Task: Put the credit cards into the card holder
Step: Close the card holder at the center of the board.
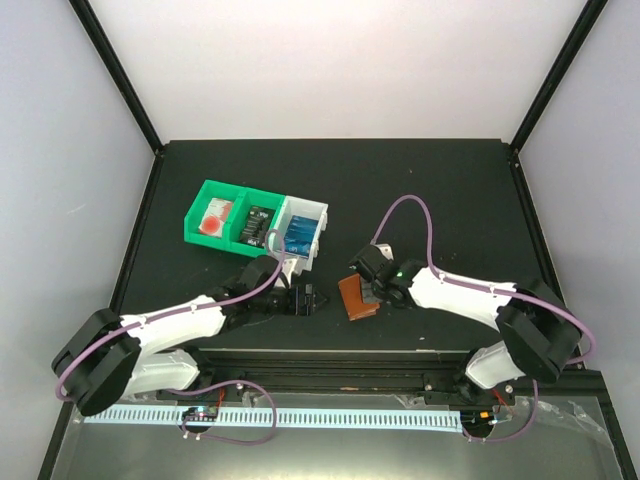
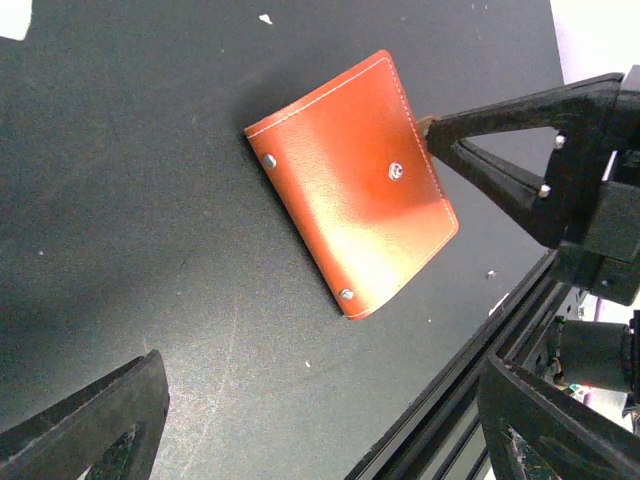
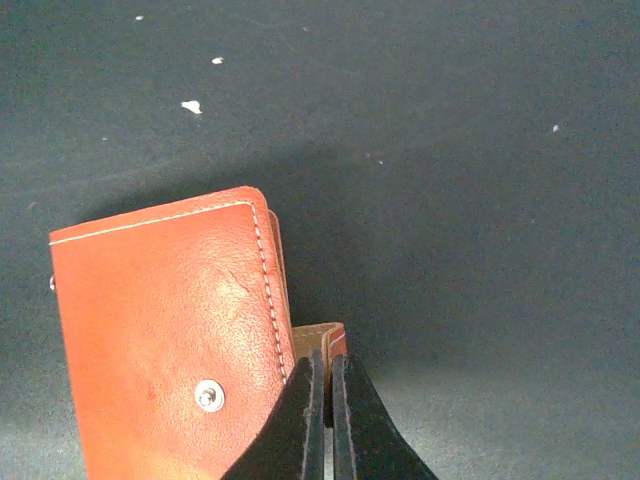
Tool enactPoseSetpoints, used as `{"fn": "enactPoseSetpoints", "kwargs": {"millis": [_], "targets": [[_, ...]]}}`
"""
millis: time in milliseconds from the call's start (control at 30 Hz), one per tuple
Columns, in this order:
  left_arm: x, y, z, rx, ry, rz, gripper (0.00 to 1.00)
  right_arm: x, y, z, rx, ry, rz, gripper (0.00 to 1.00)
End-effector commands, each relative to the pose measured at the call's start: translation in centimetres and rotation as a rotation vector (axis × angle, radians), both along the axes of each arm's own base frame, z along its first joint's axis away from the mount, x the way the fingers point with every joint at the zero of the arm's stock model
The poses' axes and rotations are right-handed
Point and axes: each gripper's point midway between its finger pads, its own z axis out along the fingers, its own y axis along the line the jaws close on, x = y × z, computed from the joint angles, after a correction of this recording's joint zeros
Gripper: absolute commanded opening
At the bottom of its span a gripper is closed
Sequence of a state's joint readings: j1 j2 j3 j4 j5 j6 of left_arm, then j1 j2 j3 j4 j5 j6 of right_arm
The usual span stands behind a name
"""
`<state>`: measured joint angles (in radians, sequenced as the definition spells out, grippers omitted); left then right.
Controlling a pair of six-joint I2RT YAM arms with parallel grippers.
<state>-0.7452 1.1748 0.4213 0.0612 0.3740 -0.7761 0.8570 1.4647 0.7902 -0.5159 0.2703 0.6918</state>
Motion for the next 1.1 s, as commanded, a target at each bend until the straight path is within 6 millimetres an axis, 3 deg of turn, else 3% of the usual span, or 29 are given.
{"fn": "enactPoseSetpoints", "kwargs": {"millis": [0,267,400,533,867,1067], "targets": [[0.2,-0.6,-0.2,-0.006,-0.001,0.001,0.86,0.6,0.5,1.5,0.05,-0.05,0.008,0.01],[1.5,-0.9,-2.3,0.125,0.01,0.083,0.8,0.2,0.9,2.3,0.067,-0.047,0.071,0.01],[1.8,-1.9,-3.1,0.185,0.01,0.068,0.72,0.3,0.1,2.3,0.008,-0.048,0.071,0.01],[2.0,-2.5,-3.7,0.205,0.011,0.069,0.71,0.5,-0.4,3.0,-0.031,-0.067,0.076,0.01],[1.9,-4.5,-4.9,0.19,0.03,0.034,0.71,-1.3,3.3,1.7,0.1,0.048,0.235,0.01],[1.7,-5.0,-6.2,0.225,0.05,0.025,0.61,-1.9,4.0,0.1,0.136,0.096,0.248,0.01]]}}
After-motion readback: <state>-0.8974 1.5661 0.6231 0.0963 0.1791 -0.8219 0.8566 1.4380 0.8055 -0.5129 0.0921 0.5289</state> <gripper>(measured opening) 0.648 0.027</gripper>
